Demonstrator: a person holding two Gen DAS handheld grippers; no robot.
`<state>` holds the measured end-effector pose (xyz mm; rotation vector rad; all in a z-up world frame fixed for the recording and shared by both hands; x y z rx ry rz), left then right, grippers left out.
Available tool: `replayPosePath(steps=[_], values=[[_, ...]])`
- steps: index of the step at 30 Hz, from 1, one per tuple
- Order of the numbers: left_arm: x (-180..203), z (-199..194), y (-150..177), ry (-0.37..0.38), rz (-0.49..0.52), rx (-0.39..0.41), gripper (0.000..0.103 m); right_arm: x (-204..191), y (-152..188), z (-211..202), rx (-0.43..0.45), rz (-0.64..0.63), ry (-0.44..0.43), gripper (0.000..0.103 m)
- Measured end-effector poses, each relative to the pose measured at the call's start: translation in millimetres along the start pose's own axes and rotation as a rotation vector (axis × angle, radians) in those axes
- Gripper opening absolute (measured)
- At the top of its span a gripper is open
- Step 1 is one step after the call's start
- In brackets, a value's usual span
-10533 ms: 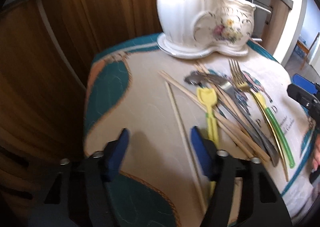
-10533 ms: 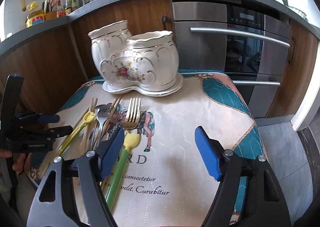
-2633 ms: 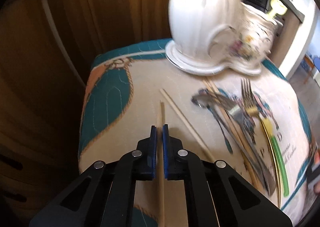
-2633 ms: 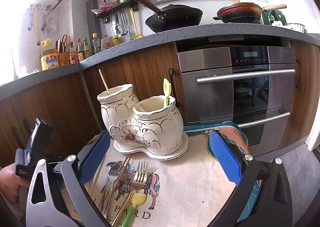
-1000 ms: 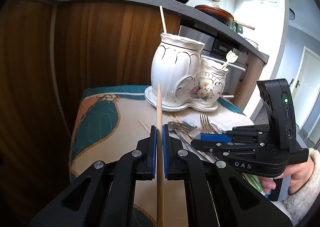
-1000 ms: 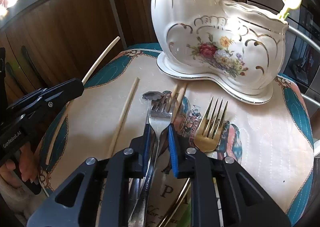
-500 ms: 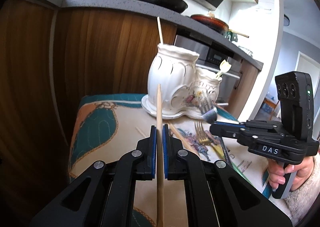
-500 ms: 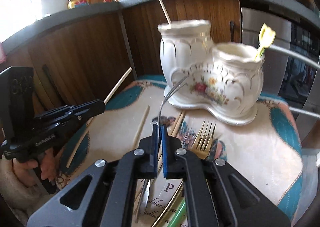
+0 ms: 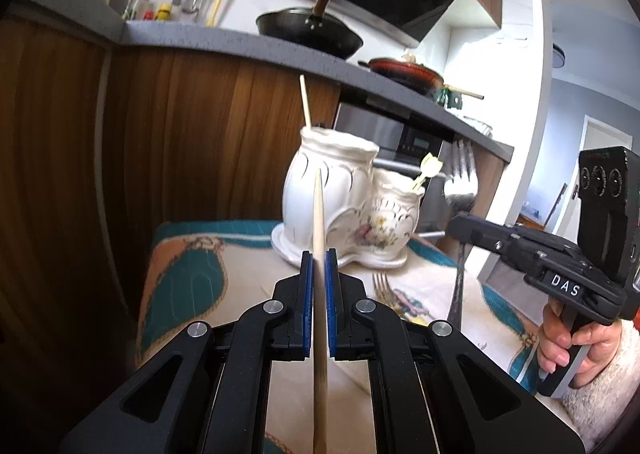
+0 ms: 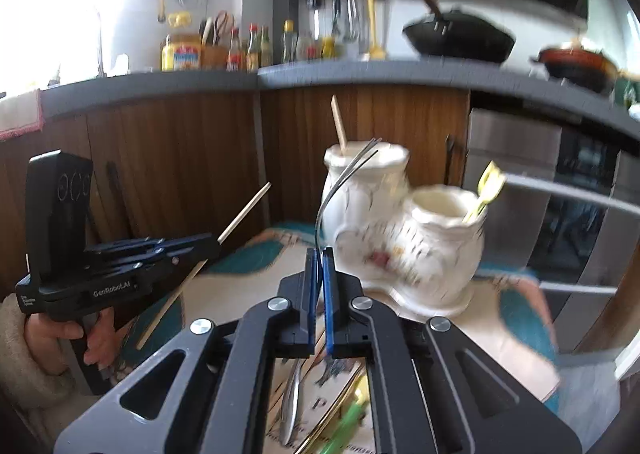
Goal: Organize utensils
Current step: 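Carry both utensils to the pot while the left releases the chopstick into the tall vase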
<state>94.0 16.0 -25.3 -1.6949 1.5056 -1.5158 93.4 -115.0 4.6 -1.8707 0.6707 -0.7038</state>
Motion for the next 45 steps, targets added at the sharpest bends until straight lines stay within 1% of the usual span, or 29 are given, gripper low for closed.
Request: replayPosePath(steps=[1,3,6,9,13,16,19,21,24,26,30,32,34,36,40,45], values=[[1,-1,-3,0.001,0.001,0.011,0.007,3,-4,-5,0.026,0.0,0.018,0.003],[4,-3,-12,0.006,0.004,0.036,0.007,10,-9,-9,0.053,0.012,0.042,0.003],[14,0,-30,0.041,-0.004,0.052,0.007,28,-22,-14,0.087,0.021,0.114,0.003],[28,5,-58,0.066,0.024,0.106,0.007,50,-38,-10,0.107,0.02,0.178,0.003],[47,18,-91,0.095,0.043,0.155,0.007,83,-55,-5,0.131,0.057,0.226,0.003],[60,31,-116,0.115,0.058,0.197,0.007,108,-67,-2,0.172,0.09,0.255,0.003],[70,50,-139,0.137,0.044,0.225,0.007,128,-79,2,0.214,0.122,0.278,0.003],[75,62,-154,0.132,0.051,0.255,0.007,140,-84,7,0.241,0.137,0.297,0.003],[78,83,-174,0.126,0.042,0.284,0.007,156,-86,16,0.251,0.151,0.333,0.003],[79,97,-182,0.125,0.028,0.289,0.007,162,-83,25,0.239,0.161,0.327,0.003],[78,123,-189,0.103,0.02,0.295,0.007,167,-69,43,0.197,0.172,0.313,0.003],[78,134,-188,0.09,0.031,0.295,0.007,168,-62,50,0.175,0.171,0.307,0.003],[77,143,-185,0.056,0.058,0.312,0.007,168,-56,56,0.156,0.165,0.305,0.003],[77,150,-180,0.042,0.074,0.307,0.007,167,-51,60,0.142,0.161,0.301,0.003],[79,146,-166,0.047,0.11,0.298,0.007,164,-44,65,0.121,0.158,0.289,0.003],[78,115,-139,0.04,0.157,0.276,0.007,158,-37,60,0.12,0.152,0.279,0.003]])
Point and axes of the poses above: each gripper's, at about its wrist camera, not at the fingertips, and z roughly the way its jaws point, x to its right, y to its underside, the point moved 10 cm from there along z, roughly the way its jaws point, and after that the axes turned 14 degrees about -z, right-handed, at the moved point
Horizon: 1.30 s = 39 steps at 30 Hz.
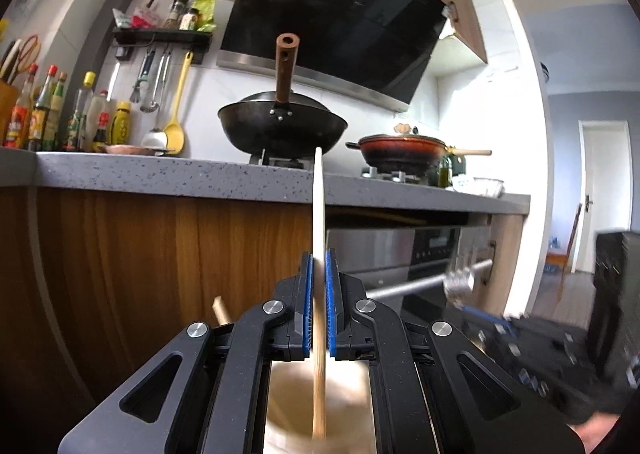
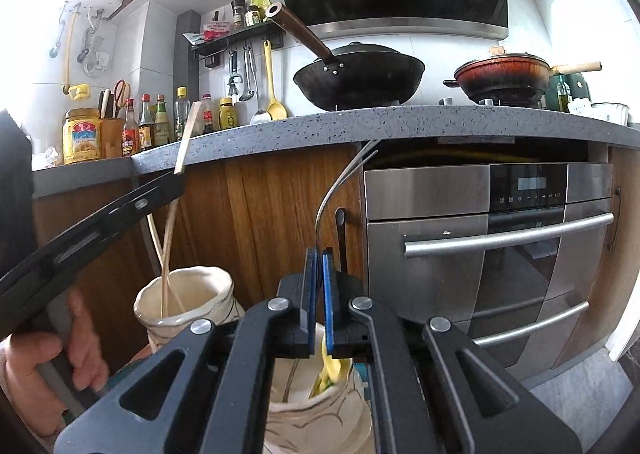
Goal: Organize utensils
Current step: 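Carry both utensils to the pot while the left releases the chopstick into the tall vase, then lower the silver fork into the shorter pot and open the right gripper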
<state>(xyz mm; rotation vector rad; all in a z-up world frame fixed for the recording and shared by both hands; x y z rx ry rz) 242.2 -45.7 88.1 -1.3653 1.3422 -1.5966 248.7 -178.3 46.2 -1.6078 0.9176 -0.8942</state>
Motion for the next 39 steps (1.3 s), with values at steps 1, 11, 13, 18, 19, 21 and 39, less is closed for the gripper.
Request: replayPosePath(steps=[1,11,13,18,19,21,39], values=[[0,-6,4,-0.002,0.0,-0.008,0.007,-1,2,-2,-0.001,-0.004,-0.003,0.003],[-22,-30,40,-0.052,-0.07,-0.118,0.007,-24,18,-7,-0.042,-0.059,-0.033,0.003],[-24,-28,43,-0.05,-0.078,-0.135,0.007,-27,20,-5,-0.051,-0.066,-0.033,0.003],[-27,-25,47,-0.059,-0.071,-0.151,0.012,-29,27,1,-0.078,-0.076,-0.034,0.003],[-28,-25,47,-0.056,-0.073,-0.151,0.019,-29,29,3,-0.086,-0.074,-0.036,0.003],[-29,-28,45,-0.053,-0.081,-0.139,0.027,-28,32,5,-0.099,-0.07,-0.036,0.003],[-39,-34,42,-0.088,-0.085,-0.121,0.049,-26,36,5,-0.106,-0.056,-0.036,0.013]])
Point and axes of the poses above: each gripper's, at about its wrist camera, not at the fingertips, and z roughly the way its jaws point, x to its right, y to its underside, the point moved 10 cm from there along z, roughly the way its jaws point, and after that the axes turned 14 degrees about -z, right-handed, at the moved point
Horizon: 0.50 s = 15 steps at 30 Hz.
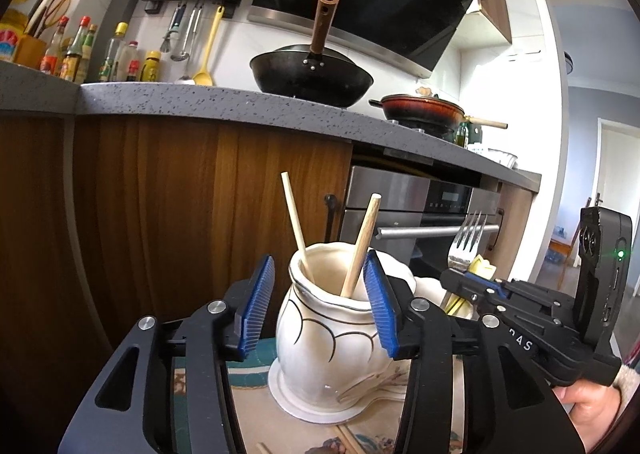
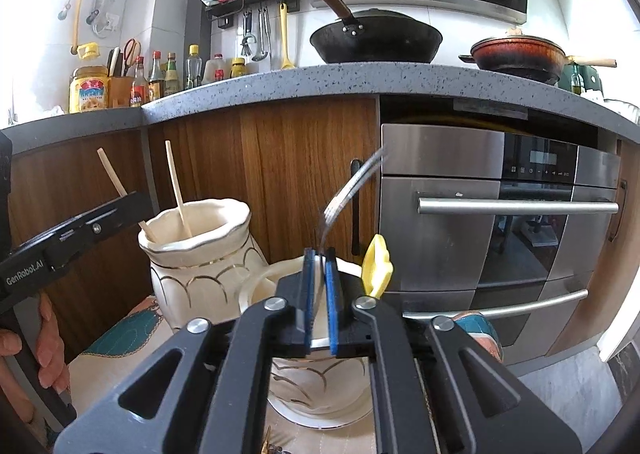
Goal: Organize utensils
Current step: 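Lower the silver fork into the shorter pot and open the right gripper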
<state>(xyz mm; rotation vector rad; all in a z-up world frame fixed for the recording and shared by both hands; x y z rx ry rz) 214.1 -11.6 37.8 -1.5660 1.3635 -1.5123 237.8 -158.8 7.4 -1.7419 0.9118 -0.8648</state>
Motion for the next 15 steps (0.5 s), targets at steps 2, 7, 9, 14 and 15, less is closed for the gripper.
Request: replayPosePath(steps=[2,7,9,14,15], values=[[0,-2,-1,-0.003,0.003,0.008,0.052,1,-2,-3,0.012,0.002,0.007,0.023],[-8,-6,2,-0.019,-0.014,0.0,0.053,6,-3,-10,0.021,0.016,0.025,0.023],[-11,-8,5,-0.03,-0.022,-0.004,0.053,9,-3,-13,0.026,0.024,0.031,0.028],[-20,-19,11,-0.063,-0.023,-0.016,0.054,17,-6,-26,0.039,0.036,0.058,0.038],[-22,-21,14,-0.073,-0.024,-0.024,0.056,19,-7,-30,0.045,0.042,0.065,0.044]])
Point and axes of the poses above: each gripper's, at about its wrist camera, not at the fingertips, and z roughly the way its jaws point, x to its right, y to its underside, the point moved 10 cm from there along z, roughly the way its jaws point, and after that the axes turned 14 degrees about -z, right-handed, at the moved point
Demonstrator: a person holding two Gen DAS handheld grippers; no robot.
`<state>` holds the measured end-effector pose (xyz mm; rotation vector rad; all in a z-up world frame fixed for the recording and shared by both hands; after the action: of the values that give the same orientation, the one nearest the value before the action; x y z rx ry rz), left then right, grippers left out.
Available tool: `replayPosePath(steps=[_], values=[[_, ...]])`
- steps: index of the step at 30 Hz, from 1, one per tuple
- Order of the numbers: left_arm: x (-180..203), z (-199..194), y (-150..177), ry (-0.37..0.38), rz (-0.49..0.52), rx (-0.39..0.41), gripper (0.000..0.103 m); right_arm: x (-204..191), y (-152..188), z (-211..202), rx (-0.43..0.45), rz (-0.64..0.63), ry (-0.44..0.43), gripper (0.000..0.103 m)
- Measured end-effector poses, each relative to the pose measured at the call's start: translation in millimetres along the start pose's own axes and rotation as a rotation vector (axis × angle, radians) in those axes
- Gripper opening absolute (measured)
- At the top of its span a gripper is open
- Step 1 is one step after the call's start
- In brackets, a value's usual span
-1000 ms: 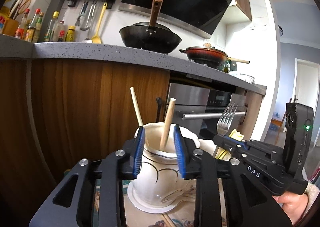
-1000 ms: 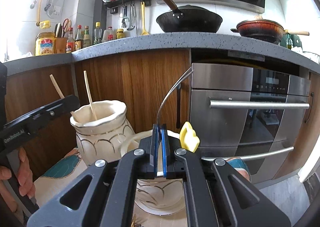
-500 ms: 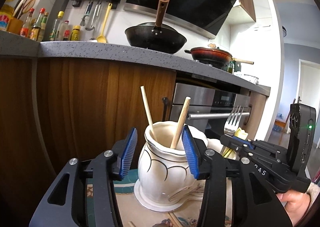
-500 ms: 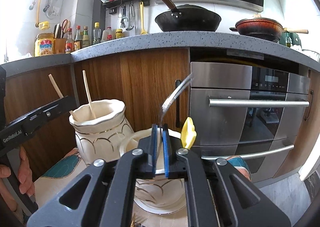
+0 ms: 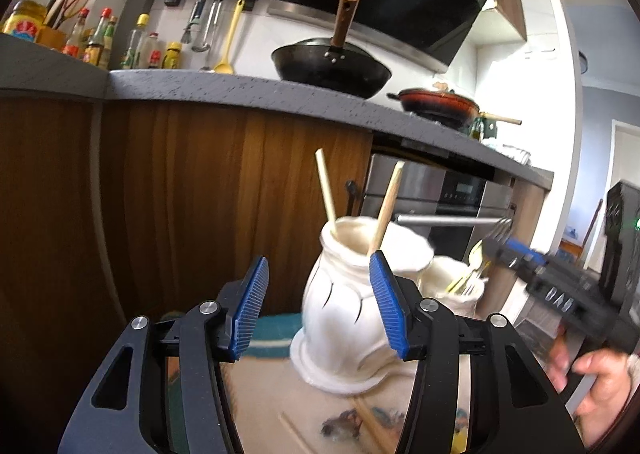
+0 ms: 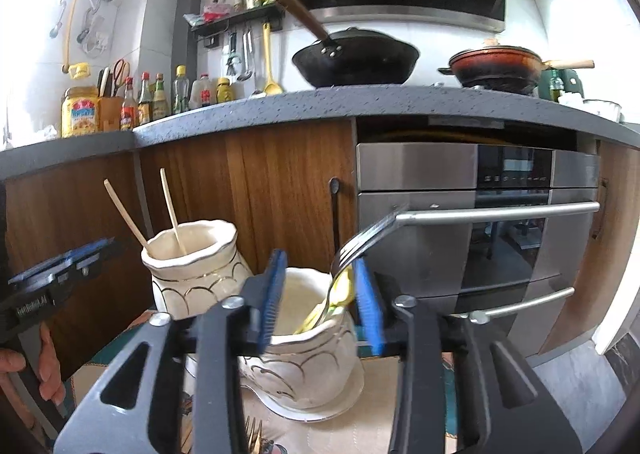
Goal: Organize utensils
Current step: 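Lower the silver fork into the shorter pot and open the right gripper, then move both grippers back toward the remaining chopsticks and forks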
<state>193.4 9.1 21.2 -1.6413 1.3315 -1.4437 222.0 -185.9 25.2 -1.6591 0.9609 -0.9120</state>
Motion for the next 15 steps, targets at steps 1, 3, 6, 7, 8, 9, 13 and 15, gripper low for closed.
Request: replayPosePath(steps=[1,3,6,7,8,9,13,15], values=[[-4,-4,5,-0.014,-0.006,-0.016,0.056,3,-2,-5,0.008,0.008,0.007,0.046],[-8,-10,11,-0.035,-0.011,-0.039,0.057,7,-4,-15,0.022,0.025,0.017,0.053],[-16,-23,21,-0.072,-0.006,-0.053,0.069,9,-4,-28,0.031,0.038,0.027,0.065],[-18,-26,25,-0.08,-0.003,-0.056,0.07,9,-3,-32,0.033,0.04,0.031,0.069],[-20,-30,30,-0.093,0.003,-0.07,0.07,9,-1,-35,0.032,0.043,0.034,0.071],[-21,-31,33,-0.104,0.006,-0.083,0.07,10,2,-40,0.029,0.048,0.039,0.075],[-26,-39,53,-0.15,0.025,-0.157,0.072,16,15,-56,0.02,0.08,0.062,0.095],[-25,-41,64,-0.165,0.044,-0.194,0.073,19,26,-63,-0.002,0.108,0.066,0.098]])
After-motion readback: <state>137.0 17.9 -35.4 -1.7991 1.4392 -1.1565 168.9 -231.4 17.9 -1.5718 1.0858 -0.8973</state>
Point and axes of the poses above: each gripper's, at about its wrist camera, not at the fingertips, and z roughly the way its jaws point, x to its right, y to its underside, the point moved 10 cm from there along z, roughly the way its jaws point, and after that the axes turned 14 degrees about -z, right-handed, at the moved point
